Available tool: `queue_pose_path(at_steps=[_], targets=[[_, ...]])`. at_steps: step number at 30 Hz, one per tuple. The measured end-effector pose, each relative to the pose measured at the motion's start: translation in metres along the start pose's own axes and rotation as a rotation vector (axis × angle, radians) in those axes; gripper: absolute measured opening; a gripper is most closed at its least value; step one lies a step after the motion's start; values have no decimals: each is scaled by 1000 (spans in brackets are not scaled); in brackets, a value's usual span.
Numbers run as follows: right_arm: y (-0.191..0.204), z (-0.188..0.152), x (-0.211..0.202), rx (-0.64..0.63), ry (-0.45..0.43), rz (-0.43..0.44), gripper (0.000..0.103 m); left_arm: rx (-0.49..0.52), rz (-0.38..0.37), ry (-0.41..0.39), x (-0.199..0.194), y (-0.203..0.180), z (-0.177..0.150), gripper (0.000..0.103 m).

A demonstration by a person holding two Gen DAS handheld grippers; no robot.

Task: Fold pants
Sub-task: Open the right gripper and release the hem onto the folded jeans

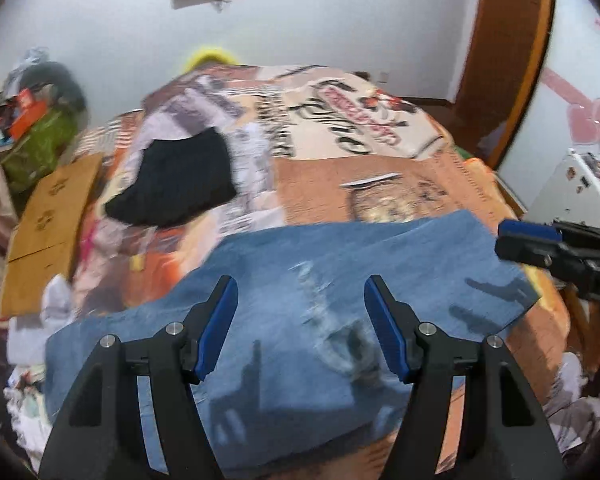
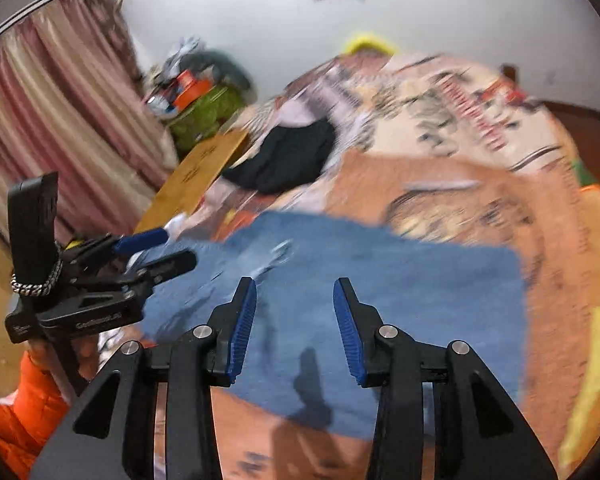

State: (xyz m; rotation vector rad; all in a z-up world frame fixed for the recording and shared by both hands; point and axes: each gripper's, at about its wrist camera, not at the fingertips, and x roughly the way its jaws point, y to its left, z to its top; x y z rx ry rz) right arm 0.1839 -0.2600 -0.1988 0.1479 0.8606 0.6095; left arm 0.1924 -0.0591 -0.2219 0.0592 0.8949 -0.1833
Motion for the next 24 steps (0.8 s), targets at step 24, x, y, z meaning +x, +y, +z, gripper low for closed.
queue_pose_path(at_steps=[24], targets=[[-70, -51, 34, 63, 165, -228, 40, 110, -20, 223, 94, -60, -20, 66]])
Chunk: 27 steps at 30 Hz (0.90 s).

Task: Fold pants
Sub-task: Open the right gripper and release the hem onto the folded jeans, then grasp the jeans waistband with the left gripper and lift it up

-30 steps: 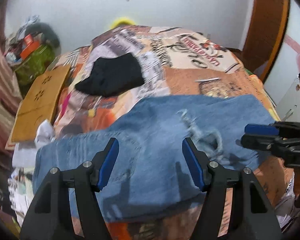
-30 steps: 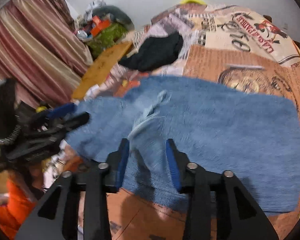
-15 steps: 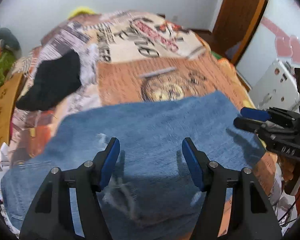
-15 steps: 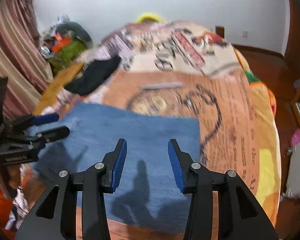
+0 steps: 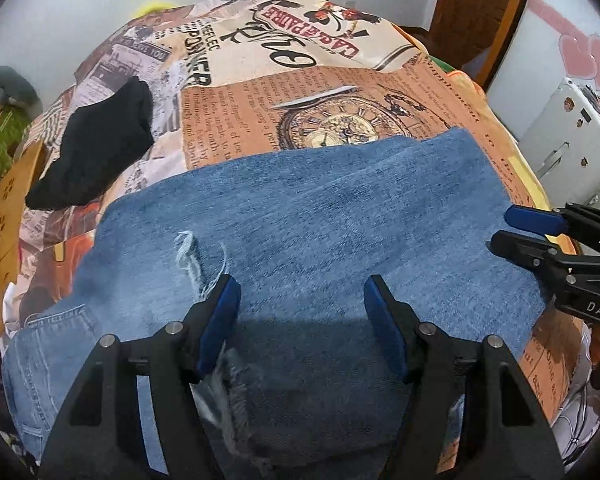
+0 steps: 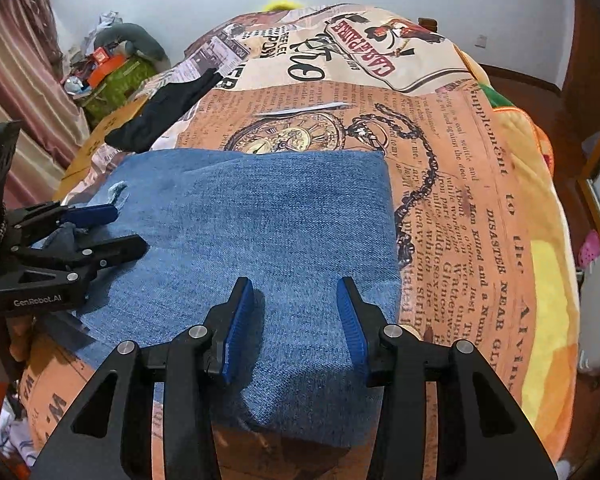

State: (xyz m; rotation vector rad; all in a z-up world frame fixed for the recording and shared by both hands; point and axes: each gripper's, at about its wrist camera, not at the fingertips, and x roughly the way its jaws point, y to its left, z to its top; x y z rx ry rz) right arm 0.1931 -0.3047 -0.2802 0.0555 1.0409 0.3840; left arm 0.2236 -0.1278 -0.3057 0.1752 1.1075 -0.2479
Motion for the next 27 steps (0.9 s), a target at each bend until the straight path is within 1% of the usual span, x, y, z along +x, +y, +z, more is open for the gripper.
queue_pose_path(at_steps=[3, 6, 8, 10, 12, 14, 15, 16, 17, 19, 21, 23, 25, 27], targets=[[5, 2, -6, -5, 1, 3, 40, -18, 10, -26, -15, 9, -3, 66], [16, 6, -20, -35, -33, -13, 41, -47, 29, -73, -38, 22, -7, 66], [25, 10, -31, -60, -67, -19, 48, -72, 44, -104, -55, 34, -10, 66], [37, 15, -45, -90, -116, -18, 51, -99, 62, -134, -72, 47, -14, 66], [47, 19, -55, -112, -147, -10, 51, -133, 82, -168, -91, 62, -20, 69], [61, 24, -66, -140, -182, -1, 52, -175, 99, -202, -110, 80, -28, 82], [68, 26, -70, -154, -197, 3, 52, -196, 110, -219, -118, 88, -33, 84], [76, 29, -74, -171, -216, 8, 55, -212, 119, -231, -125, 95, -37, 85], [83, 30, -77, -182, -231, 14, 60, -230, 130, -241, -134, 104, -44, 85], [97, 32, -82, -204, -263, 31, 67, -265, 154, -245, -147, 123, -58, 85], [111, 33, -84, -229, -284, 50, 68, -301, 162, -242, -155, 138, -72, 88], [126, 33, -83, -254, -287, 74, 68, -349, 172, -237, -160, 154, -87, 96], [141, 33, -78, -284, -281, 92, 68, -404, 177, -226, -163, 169, -105, 97], [152, 31, -71, -311, -268, 94, 68, -468, 175, -185, -161, 188, -124, 97]])
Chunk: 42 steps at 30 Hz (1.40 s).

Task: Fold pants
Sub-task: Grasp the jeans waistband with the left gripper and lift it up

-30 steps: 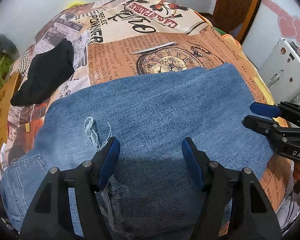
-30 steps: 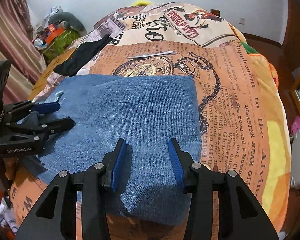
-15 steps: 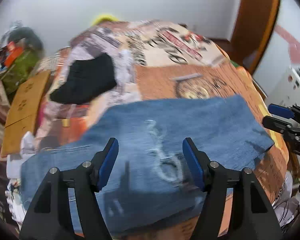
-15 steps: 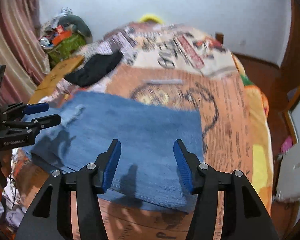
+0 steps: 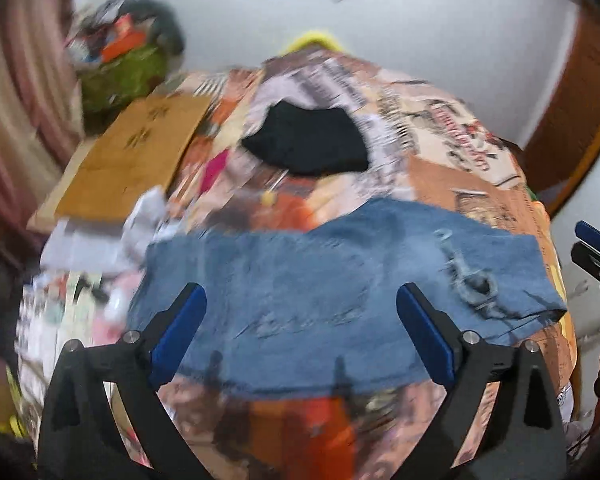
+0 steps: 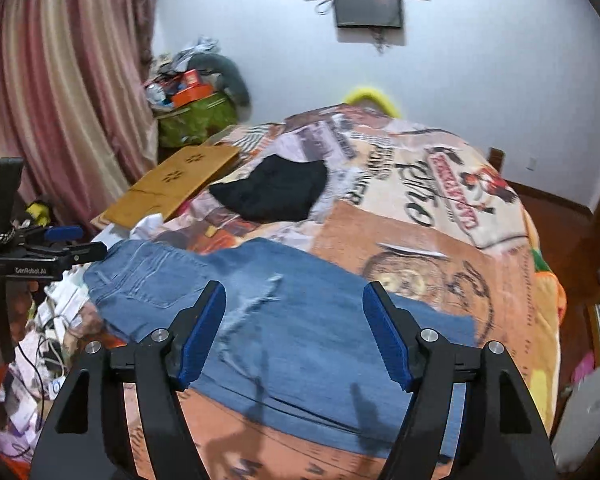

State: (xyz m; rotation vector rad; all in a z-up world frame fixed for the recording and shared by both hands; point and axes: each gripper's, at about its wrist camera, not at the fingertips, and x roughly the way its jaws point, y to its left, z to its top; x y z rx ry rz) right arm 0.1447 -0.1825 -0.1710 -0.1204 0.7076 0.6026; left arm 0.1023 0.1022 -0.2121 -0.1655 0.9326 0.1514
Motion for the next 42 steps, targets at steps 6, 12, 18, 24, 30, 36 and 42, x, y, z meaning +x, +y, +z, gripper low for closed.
queue_pose_path(at_steps=[6, 12, 18, 24, 30, 36, 42], targets=[[16, -16, 28, -13, 71, 9, 68, -166, -28, 112, 20, 54, -32, 97], [13, -40, 57, -1, 194, -31, 68, -346, -111, 248, 58, 85, -72, 97], [10, -54, 68, -4, 258, -33, 68, -519, -302, 315, 86, 91, -99, 97], [9, -60, 74, 14, 277, 1, 68, -605, -371, 296, 103, 102, -92, 97], [6, -64, 77, 46, 277, 29, 69, -735, -421, 280, 118, 124, -82, 94], [6, -63, 78, 38, 283, 39, 69, -810, -382, 287, 128, 137, -78, 50], [6, -63, 77, 40, 285, 40, 69, -825, -357, 239, 125, 140, -78, 31]])
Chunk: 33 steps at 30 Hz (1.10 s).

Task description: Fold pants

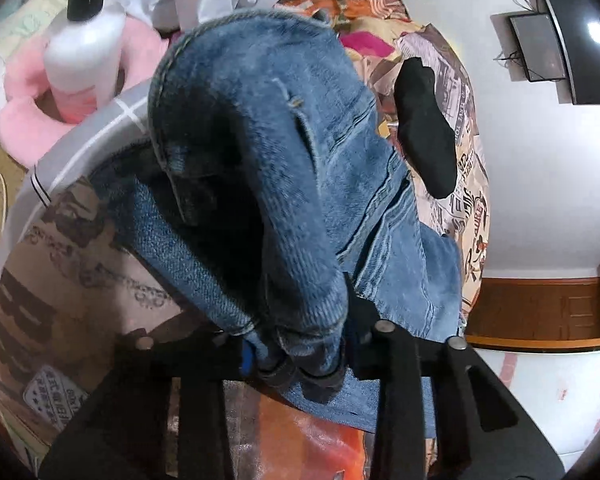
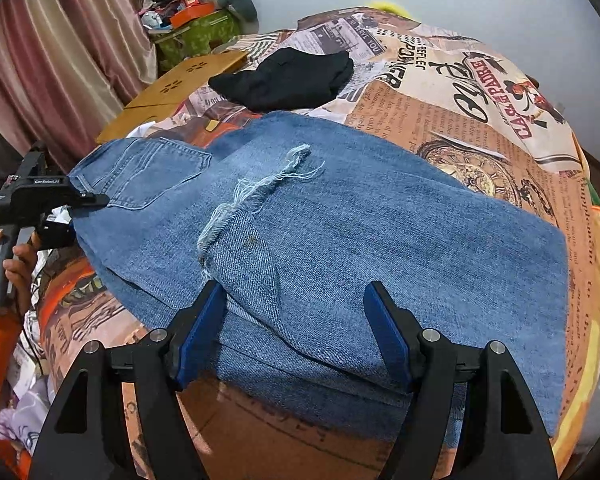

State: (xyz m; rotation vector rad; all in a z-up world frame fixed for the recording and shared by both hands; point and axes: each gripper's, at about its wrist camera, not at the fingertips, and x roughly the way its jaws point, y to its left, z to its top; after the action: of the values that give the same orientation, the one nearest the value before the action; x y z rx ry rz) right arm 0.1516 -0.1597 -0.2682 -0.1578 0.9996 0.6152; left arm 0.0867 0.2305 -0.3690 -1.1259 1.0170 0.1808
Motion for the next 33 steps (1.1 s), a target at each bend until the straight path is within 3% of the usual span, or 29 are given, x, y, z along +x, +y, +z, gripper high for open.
queue_pose_path(at_steps=[7, 10, 15, 20, 22, 26, 29, 33], targets=[[0, 0, -15, 34, 9, 16, 69, 324, 190, -168, -28, -70, -20, 23], [-6, -2, -34, 51, -20, 33, 69, 453, 201, -221, -42, -104, -27, 23], [-29, -8, -68, 126, -97, 30, 69, 631, 139, -296, -68, -169, -46, 22], [-64, -22, -89, 195, -146, -56, 69, 793, 66, -337, -79, -236, -74, 22], [-81, -31, -87, 224, -138, -128, 69, 854, 40, -347, -78, -259, -89, 22], [-103, -46, -73, 233, -81, -212, 69, 949, -18, -308, -60, -308, -116, 22], [-119, -58, -50, 274, -20, -172, 70, 1005, -52, -265, -42, -337, -138, 22], [-124, -64, -48, 291, -53, -136, 71, 1075, -105, -186, -17, -370, -169, 22]])
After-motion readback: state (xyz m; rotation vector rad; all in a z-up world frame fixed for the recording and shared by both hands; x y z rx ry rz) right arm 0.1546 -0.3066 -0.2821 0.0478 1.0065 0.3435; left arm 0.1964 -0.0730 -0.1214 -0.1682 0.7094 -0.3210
